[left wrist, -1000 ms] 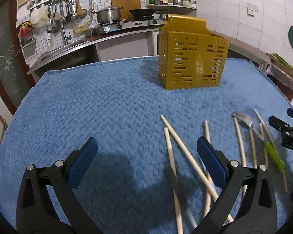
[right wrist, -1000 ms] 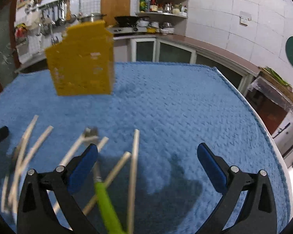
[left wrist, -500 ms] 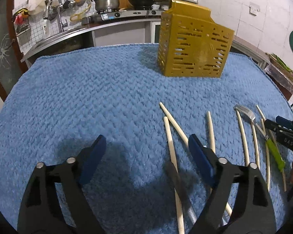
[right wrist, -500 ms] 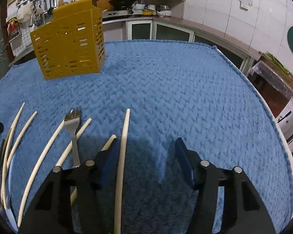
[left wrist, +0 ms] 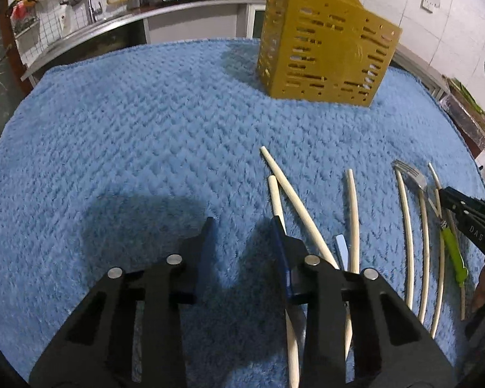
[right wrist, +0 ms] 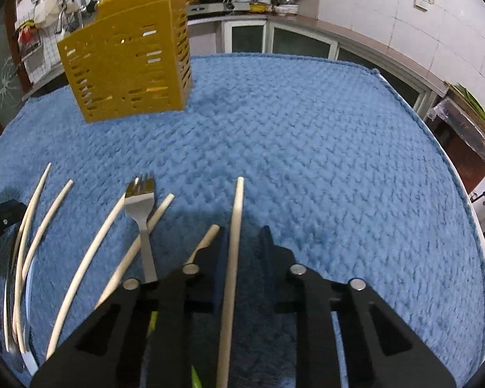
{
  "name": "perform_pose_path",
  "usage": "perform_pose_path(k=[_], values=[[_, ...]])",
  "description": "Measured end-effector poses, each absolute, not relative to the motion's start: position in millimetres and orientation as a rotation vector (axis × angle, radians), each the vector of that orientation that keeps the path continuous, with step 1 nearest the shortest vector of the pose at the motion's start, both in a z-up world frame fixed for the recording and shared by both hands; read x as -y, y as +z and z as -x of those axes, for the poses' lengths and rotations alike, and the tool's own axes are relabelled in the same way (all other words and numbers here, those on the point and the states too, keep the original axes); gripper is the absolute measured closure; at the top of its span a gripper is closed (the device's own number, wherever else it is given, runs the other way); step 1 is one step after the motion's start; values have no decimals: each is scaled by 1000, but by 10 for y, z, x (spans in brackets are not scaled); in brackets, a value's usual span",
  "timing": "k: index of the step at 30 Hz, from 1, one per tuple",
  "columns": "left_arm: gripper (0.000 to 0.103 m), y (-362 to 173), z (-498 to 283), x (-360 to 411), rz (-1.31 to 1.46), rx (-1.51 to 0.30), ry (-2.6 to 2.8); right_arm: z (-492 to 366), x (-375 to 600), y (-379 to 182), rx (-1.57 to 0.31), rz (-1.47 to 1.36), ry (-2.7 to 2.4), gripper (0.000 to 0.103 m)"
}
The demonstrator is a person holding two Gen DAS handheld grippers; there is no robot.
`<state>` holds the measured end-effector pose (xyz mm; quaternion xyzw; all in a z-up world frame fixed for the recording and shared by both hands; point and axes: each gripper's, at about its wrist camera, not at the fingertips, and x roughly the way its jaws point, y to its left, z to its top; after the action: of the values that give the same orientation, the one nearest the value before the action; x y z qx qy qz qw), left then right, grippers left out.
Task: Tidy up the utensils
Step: 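Lower the left tool and close it on a wooden chopstick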
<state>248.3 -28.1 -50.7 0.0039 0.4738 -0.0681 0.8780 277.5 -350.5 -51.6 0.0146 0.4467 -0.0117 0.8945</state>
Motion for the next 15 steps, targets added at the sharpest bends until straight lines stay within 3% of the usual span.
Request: perform_pose_path(k=[7, 15], values=[[76, -441, -2689, 253, 42, -1056, -167, -2926, 3573, -495, -969, -98, -11, 85], [74, -453, -2594, 399, -15, -1051, -180, -2920, 3605, -506, -940, -131, -12, 85]])
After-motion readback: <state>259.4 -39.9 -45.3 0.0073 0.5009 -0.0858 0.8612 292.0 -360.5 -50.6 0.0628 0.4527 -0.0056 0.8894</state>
